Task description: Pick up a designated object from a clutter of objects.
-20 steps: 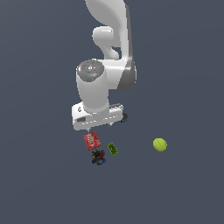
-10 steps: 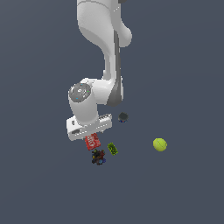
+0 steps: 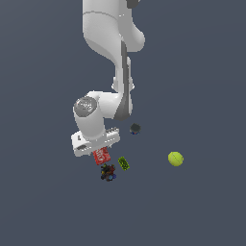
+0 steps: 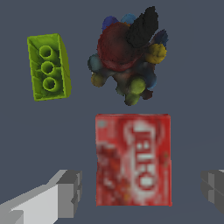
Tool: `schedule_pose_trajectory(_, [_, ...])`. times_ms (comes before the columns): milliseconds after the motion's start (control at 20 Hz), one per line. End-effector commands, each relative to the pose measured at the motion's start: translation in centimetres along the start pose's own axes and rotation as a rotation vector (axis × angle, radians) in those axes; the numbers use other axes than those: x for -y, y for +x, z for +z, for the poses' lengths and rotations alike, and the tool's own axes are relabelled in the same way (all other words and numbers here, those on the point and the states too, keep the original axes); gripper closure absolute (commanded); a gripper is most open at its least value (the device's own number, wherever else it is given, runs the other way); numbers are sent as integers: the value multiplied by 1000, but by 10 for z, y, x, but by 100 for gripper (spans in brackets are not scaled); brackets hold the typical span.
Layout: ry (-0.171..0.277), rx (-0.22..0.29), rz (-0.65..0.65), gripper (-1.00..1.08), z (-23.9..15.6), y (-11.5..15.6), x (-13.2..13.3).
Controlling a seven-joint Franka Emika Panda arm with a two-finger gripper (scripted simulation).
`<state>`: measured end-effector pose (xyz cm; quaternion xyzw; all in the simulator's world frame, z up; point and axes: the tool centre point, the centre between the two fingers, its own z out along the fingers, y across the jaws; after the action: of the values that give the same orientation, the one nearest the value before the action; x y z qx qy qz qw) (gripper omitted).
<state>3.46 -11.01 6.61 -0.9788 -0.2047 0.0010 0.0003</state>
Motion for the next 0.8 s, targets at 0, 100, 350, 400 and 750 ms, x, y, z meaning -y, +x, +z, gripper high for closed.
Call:
schedule_pose_trajectory(0, [0, 0, -1, -92, 1, 0, 0])
schedule_pose_trajectory(100, [0, 0, -1, -92, 5, 0, 0])
schedule_pose_trajectory(350, [-1, -1, -2, -92, 27, 0, 0])
schedule_pose_trajectory(400, [-1, -1, -3, -92, 32, -1, 0])
schedule_pose_trajectory(750, [-1, -2, -4, -92, 51, 0, 0])
